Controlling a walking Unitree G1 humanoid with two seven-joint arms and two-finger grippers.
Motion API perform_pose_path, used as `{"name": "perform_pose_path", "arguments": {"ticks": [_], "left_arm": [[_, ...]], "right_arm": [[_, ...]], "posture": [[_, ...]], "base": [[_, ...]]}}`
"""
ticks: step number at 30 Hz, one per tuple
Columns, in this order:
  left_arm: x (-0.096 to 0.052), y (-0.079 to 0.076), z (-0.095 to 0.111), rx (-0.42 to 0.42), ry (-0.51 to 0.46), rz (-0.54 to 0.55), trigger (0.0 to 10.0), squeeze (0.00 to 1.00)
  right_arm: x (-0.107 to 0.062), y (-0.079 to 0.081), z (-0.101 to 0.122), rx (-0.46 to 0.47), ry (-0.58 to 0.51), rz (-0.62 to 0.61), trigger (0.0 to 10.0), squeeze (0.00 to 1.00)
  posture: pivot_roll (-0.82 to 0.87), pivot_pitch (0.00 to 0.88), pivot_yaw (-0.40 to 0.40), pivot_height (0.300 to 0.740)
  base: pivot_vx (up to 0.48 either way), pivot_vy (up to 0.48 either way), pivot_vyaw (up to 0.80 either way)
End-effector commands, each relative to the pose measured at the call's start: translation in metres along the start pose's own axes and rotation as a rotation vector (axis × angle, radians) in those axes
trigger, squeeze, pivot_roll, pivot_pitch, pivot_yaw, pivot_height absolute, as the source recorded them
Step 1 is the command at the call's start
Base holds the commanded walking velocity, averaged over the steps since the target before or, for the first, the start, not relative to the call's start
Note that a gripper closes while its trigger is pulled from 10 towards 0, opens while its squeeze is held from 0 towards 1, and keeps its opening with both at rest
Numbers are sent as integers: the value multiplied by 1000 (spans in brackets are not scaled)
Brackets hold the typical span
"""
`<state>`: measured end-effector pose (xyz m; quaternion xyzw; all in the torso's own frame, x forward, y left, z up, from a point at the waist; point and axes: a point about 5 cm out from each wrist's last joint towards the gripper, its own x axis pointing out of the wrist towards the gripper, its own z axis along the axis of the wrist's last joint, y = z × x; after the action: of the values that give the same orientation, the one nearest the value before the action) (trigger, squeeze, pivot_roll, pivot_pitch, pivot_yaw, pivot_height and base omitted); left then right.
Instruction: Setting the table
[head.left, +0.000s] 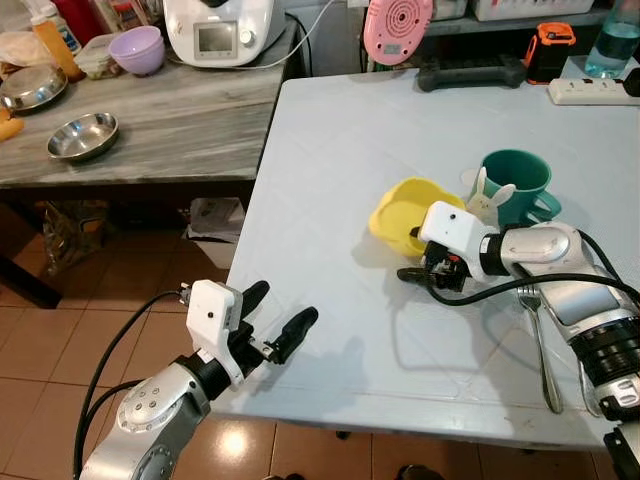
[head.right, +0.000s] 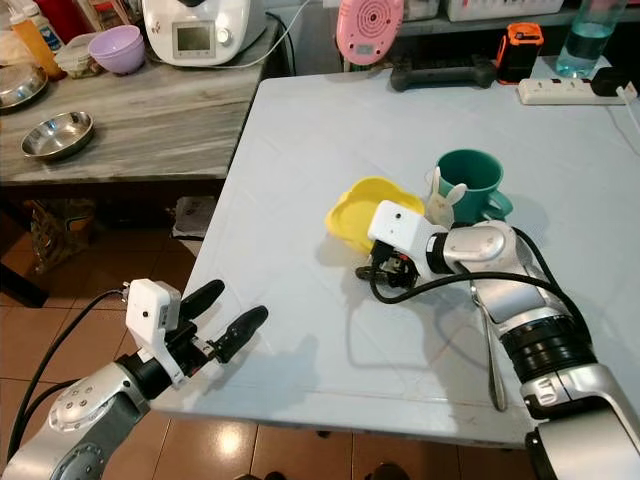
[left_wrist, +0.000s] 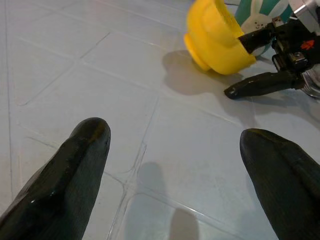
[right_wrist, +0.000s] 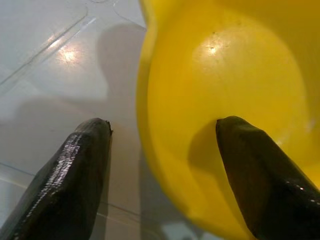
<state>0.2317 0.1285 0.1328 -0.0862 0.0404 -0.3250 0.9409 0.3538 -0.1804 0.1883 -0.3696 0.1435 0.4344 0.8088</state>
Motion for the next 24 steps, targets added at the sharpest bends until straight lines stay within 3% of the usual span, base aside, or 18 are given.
{"name": "perform_pose_path", "arguments": {"ticks": [1,24], "left_arm": [[-1,1,1,13,9,3,10000,0],[-1,0,-6,14,31,11,10000,0]], "right_arm": [[4,4,-9,-13,66,29,0,0],[7,2,-10,-71,64,92,0,0]], "posture": [[-254,181,145,740],[-251,175,142,740]], "base": [[0,0,0],[0,0,0]]}}
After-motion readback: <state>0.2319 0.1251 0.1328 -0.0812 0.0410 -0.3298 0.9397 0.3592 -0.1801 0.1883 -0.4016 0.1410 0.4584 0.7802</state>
